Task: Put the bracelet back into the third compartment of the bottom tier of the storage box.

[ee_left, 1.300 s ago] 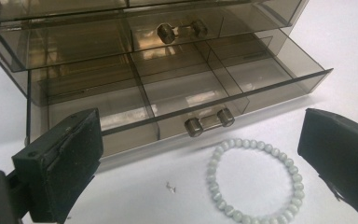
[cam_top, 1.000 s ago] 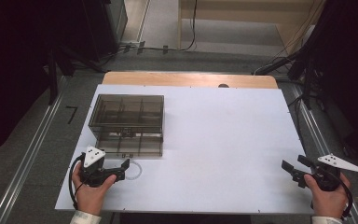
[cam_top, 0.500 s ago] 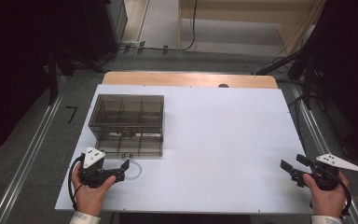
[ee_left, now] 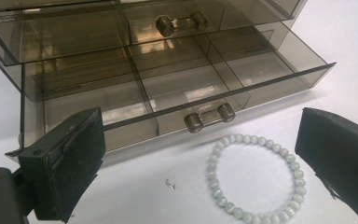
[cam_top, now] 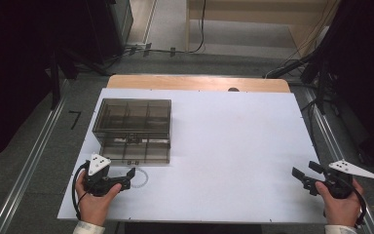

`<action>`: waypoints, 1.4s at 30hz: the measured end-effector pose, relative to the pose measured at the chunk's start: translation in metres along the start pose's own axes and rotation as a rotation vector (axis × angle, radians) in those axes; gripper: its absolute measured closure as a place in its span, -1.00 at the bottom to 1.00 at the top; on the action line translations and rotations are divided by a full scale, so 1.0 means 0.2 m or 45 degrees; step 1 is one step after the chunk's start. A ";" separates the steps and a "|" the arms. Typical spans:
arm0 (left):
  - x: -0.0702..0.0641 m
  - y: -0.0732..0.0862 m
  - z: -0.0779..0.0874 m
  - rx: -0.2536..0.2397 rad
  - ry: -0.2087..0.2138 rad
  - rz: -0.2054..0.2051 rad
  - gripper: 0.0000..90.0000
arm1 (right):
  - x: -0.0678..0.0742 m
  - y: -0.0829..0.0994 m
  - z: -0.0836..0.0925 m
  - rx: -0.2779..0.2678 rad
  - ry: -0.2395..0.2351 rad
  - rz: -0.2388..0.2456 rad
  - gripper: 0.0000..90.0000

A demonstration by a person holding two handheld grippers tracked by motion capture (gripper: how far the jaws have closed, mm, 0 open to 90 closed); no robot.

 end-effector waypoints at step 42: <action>0.00 0.01 -0.06 0.099 -0.041 -0.045 -0.68 | 0.00 0.00 0.00 0.005 0.015 0.004 -0.59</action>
Point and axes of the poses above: each handheld gripper's, and its own axes: z roughly backward along the jaws, y roughly out of its underside, x roughly to its left, the point moved 2 cm from there along -z, roughly forward along the jaws, and after that the axes turned 2 degrees about -z, right-handed, at the moved point
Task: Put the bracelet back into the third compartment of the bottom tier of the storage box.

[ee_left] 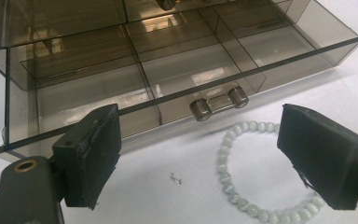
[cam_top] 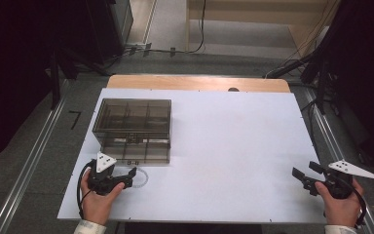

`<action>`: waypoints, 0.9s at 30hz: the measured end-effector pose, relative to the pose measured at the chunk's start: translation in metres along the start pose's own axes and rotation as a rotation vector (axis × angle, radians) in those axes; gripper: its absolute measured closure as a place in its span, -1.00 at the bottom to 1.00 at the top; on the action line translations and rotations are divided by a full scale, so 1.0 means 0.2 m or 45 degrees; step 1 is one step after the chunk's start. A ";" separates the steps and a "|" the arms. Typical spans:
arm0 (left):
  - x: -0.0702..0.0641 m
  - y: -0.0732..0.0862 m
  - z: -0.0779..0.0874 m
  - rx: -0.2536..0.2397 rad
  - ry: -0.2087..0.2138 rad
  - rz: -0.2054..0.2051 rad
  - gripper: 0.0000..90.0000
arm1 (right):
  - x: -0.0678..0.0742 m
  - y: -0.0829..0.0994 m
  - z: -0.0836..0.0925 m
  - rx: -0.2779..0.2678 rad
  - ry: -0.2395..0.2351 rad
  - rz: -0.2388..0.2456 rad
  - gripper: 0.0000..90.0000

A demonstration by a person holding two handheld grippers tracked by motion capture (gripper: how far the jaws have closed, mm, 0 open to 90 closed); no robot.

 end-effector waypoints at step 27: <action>0.00 0.00 -0.01 0.030 -0.007 -0.022 -0.42 | 0.00 0.00 0.00 -0.005 0.004 0.000 -0.59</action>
Point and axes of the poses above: each handheld gripper's, and its own axes: z roughly backward along the jaws, y roughly out of its underside, x roughly to its left, the point moved 2 cm from there along -z, roughly forward along the jaws, and after that the axes turned 2 degrees about -z, right-handed, at the moved point
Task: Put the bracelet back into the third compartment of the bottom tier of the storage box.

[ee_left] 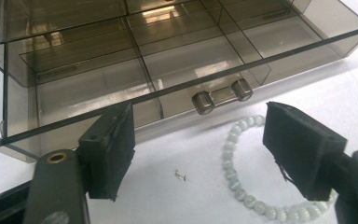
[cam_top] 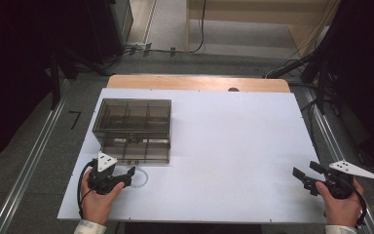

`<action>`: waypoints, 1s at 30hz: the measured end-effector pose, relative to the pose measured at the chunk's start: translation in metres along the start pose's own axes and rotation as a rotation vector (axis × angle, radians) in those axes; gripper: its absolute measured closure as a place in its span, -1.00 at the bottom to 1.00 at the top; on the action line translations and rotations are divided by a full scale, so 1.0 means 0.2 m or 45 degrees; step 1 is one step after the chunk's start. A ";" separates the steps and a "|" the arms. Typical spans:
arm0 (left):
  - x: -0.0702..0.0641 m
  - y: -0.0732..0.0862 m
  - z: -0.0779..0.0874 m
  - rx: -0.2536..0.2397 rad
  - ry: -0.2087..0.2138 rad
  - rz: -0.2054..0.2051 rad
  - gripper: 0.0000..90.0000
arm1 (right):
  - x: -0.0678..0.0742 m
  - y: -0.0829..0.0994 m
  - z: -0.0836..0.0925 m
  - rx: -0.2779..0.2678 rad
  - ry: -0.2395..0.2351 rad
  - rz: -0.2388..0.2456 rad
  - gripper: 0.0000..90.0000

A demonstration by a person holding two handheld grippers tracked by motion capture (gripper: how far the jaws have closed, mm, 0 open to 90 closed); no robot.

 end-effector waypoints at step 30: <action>-0.03 0.02 -0.05 0.089 0.031 -0.035 0.08 | 0.00 0.00 0.00 0.006 0.005 0.005 -0.59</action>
Point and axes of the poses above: each handheld gripper's, and its own axes: z roughly backward along the jaws, y roughly out of its underside, x roughly to its left, the point moved 2 cm from there along -z, roughly forward along the jaws, and after that the axes turned 2 degrees about -z, right-handed, at the moved point
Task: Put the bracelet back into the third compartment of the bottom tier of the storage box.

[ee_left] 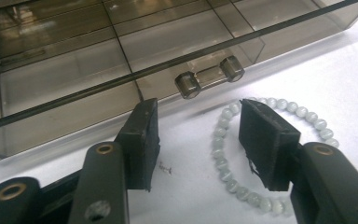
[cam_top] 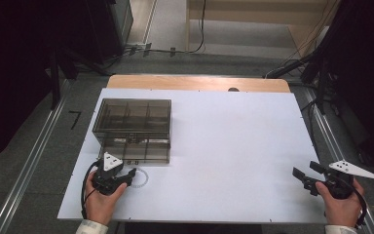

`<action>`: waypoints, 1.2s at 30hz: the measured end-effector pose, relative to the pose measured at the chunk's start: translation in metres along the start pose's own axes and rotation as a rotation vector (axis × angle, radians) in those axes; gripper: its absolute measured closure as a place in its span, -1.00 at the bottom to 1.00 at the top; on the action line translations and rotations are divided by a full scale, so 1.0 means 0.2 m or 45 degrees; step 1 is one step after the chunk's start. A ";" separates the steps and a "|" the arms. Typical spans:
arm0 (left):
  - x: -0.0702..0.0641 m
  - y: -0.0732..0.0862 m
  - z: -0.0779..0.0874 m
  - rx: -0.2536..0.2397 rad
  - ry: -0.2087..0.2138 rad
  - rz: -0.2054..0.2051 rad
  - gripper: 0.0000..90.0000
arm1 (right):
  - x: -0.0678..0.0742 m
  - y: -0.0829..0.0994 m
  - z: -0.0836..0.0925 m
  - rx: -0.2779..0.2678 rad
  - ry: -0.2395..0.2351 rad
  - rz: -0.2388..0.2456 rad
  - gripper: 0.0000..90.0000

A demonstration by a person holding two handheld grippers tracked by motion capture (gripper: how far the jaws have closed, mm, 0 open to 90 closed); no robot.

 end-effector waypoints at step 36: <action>-0.04 -0.01 -0.01 0.003 0.027 -0.011 0.93 | 0.00 0.00 0.00 -0.003 0.008 -0.003 -0.59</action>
Point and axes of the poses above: each handheld gripper's, and its own axes: z roughly backward along the jaws, y roughly out of its underside, x roughly to its left, the point moved 2 cm from there along -z, roughly forward along the jaws, and after that the axes turned 2 degrees about -z, right-handed, at the moved point
